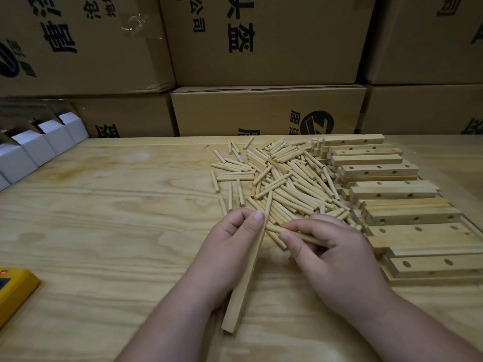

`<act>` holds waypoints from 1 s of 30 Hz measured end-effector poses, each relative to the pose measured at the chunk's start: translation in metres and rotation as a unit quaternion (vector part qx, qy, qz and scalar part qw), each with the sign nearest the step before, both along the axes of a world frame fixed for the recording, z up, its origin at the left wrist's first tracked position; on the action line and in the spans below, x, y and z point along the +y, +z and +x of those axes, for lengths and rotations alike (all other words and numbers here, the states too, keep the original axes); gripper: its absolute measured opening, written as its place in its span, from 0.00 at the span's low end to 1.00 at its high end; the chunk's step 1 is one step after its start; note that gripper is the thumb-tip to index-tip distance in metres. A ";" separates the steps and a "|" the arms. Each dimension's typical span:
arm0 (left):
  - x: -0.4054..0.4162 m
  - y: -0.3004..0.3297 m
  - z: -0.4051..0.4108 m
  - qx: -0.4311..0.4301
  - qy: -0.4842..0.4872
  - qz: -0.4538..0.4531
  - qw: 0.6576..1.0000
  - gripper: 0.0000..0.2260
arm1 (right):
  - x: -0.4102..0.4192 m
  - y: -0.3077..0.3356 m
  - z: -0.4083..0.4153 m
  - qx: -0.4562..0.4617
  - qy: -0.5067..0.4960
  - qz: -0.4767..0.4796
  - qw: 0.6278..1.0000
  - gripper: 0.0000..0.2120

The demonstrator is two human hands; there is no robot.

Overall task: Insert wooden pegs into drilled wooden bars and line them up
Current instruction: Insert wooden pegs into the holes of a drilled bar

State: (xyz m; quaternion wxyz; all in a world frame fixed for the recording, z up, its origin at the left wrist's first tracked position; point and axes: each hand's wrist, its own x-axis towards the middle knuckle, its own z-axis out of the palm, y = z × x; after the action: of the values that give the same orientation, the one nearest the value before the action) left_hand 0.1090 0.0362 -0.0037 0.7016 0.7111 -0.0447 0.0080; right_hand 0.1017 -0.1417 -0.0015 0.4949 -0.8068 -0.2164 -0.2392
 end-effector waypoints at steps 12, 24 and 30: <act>-0.003 -0.001 -0.001 -0.004 0.022 0.043 0.999 0.18 | 0.001 0.004 -0.004 0.062 -0.025 0.020 0.998 0.04; -0.007 0.002 -0.003 -0.030 0.014 0.073 0.997 0.21 | 0.001 0.010 -0.007 0.128 -0.006 0.040 0.991 0.11; -0.005 0.002 -0.003 -0.040 0.014 0.077 0.996 0.26 | 0.005 0.012 -0.009 0.119 -0.004 0.034 0.992 0.11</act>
State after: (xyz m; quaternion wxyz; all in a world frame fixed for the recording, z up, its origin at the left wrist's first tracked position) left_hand 0.1062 0.0309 -0.0021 0.6421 0.7628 -0.0636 0.0425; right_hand 0.0928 -0.1369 0.0104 0.5438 -0.8129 -0.1443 -0.1506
